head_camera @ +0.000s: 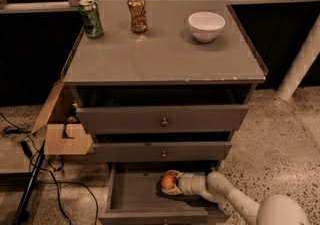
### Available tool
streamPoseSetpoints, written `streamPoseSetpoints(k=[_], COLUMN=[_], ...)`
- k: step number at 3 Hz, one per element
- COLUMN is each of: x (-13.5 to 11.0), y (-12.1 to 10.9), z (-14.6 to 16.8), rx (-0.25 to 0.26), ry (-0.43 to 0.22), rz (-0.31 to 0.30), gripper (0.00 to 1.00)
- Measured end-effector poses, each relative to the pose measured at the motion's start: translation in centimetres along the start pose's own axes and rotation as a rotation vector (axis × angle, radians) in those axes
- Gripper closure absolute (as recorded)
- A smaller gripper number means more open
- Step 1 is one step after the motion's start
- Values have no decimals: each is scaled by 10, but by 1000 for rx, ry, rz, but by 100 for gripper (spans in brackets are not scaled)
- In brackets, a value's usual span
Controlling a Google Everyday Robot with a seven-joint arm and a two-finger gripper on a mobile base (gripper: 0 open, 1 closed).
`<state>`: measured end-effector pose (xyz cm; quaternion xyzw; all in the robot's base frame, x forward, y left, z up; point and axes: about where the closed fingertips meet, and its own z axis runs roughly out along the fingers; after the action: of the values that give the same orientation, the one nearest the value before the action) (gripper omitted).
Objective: Place orange into bottom drawer
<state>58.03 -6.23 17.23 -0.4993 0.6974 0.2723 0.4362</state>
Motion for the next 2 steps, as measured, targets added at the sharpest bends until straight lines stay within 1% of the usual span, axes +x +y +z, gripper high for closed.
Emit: streamPoseSetpoints(k=[1,2], x=[19,27], y=[0,3], z=[8,11], rx=[-22,-31], ry=[17,13], rz=[16,17], gripper=[100,100])
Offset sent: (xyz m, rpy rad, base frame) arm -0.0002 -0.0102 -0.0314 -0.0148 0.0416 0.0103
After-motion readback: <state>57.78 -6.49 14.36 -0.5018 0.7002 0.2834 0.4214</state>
